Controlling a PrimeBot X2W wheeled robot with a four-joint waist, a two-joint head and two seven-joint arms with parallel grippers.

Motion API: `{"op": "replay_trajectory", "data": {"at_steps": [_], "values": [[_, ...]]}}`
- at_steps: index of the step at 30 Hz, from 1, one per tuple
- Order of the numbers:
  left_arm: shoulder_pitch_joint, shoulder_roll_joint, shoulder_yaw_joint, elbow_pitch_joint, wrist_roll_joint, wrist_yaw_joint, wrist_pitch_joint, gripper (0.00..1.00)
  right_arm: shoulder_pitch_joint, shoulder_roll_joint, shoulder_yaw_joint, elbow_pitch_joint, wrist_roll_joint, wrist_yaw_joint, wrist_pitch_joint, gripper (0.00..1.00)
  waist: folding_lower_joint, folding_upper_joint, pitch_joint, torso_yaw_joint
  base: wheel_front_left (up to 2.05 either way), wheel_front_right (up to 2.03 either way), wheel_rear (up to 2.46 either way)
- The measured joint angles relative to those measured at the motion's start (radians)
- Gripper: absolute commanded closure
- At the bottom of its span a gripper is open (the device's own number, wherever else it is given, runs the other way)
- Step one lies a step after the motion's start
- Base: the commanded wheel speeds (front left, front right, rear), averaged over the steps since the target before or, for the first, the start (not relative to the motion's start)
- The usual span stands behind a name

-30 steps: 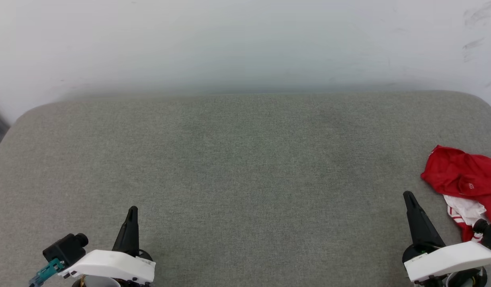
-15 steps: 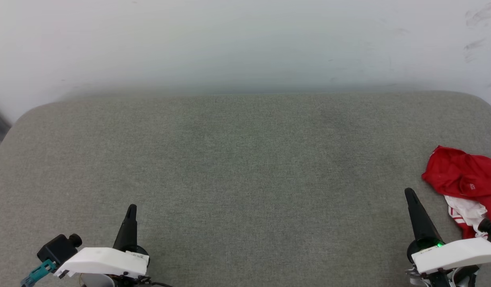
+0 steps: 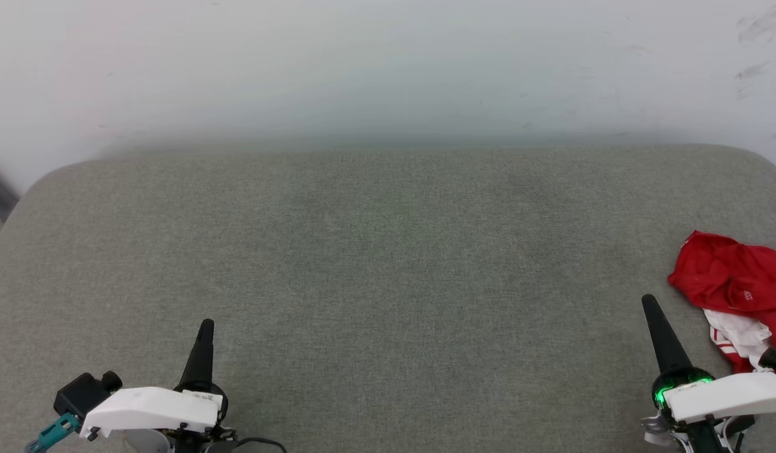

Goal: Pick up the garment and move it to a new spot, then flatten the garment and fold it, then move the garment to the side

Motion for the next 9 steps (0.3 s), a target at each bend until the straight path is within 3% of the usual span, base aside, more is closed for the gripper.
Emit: {"op": "replay_trajectory", "data": {"at_steps": [9], "values": [[-0.013, -0.005, 0.013, 0.003, -0.087, -0.005, 0.022, 1.0, -0.017, 0.0, -0.005, 0.021, 0.096, 0.0, 0.006, 1.0, 0.0, 0.0, 0.0, 0.002, 0.0, 0.0, 0.0]]}}
